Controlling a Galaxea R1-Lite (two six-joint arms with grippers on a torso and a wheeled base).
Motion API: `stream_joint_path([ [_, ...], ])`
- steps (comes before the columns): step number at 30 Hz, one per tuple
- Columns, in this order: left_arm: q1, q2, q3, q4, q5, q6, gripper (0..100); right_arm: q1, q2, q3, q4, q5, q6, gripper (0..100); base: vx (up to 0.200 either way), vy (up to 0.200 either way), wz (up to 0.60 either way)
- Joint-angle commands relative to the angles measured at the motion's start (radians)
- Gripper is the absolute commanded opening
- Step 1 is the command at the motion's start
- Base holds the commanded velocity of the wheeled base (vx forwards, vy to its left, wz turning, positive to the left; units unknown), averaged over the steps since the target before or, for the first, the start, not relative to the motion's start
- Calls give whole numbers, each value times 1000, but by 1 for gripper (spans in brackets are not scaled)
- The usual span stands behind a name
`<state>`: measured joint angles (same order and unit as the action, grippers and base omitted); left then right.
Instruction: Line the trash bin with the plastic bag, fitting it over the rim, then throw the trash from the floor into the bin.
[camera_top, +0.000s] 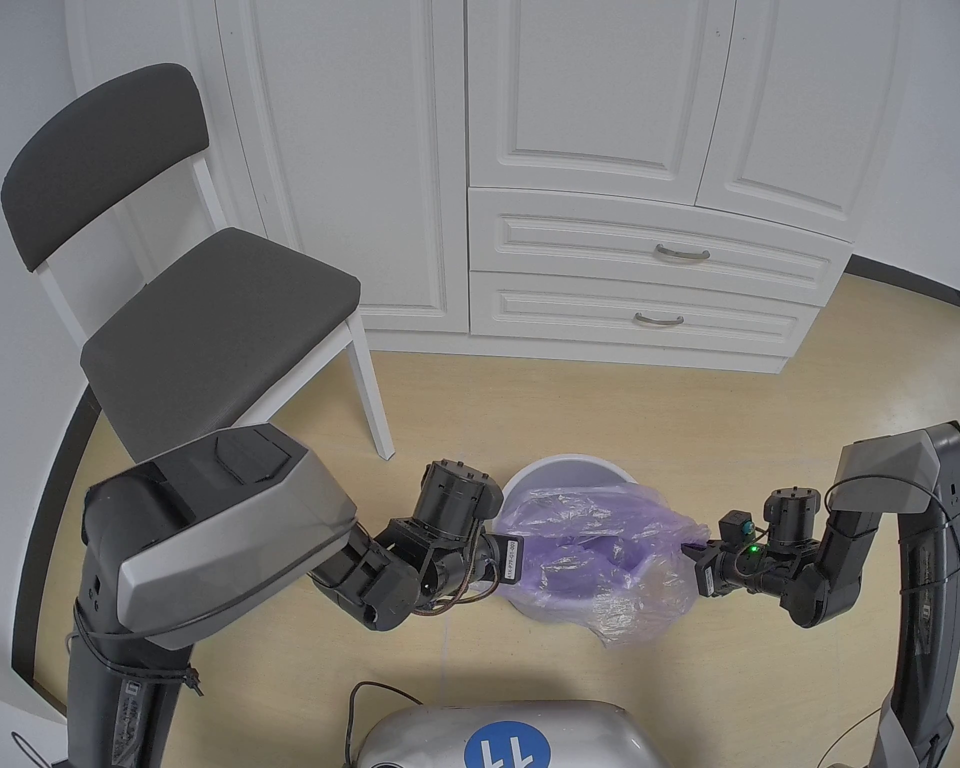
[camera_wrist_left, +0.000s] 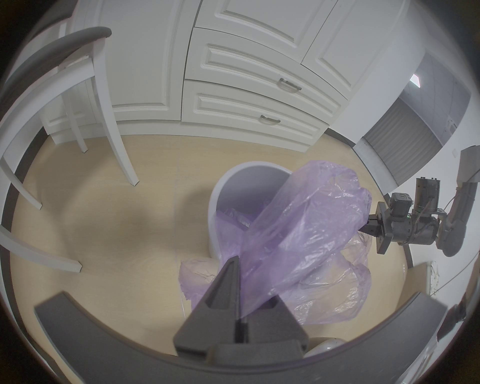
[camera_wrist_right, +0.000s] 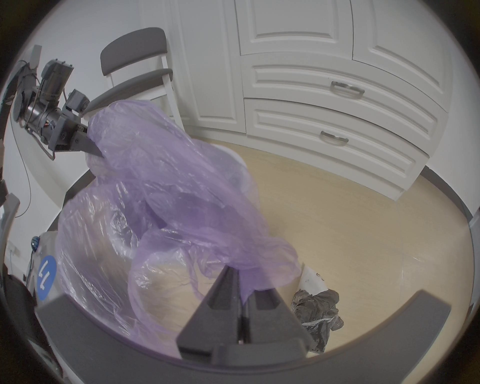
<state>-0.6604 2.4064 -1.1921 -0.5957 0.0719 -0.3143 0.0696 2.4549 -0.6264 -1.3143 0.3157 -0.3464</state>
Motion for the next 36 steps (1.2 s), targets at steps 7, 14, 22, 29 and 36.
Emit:
stream_joint_path([
  [7, 31, 146, -169, 31, 2, 1, 0, 12, 104, -90, 20, -106, -17, 0, 0, 0, 0],
  [14, 64, 165, -250, 45, 8, -6, 0, 10, 153, -193, 13, -141, -14, 0, 0, 0, 0],
  [22, 79, 69, -238, 53, 8, -9, 0, 10, 73, -193, 26, -152, 14, 0, 0, 0, 0],
  [29, 50, 17, -169, 42, 6, -9, 0, 13, 52, -161, 13, -149, 12, 100, 0, 0, 0],
  [36, 10, 14, -130, 37, 6, -25, 0, 7, -66, -19, -54, -23, -14, 100, 0, 0, 0],
])
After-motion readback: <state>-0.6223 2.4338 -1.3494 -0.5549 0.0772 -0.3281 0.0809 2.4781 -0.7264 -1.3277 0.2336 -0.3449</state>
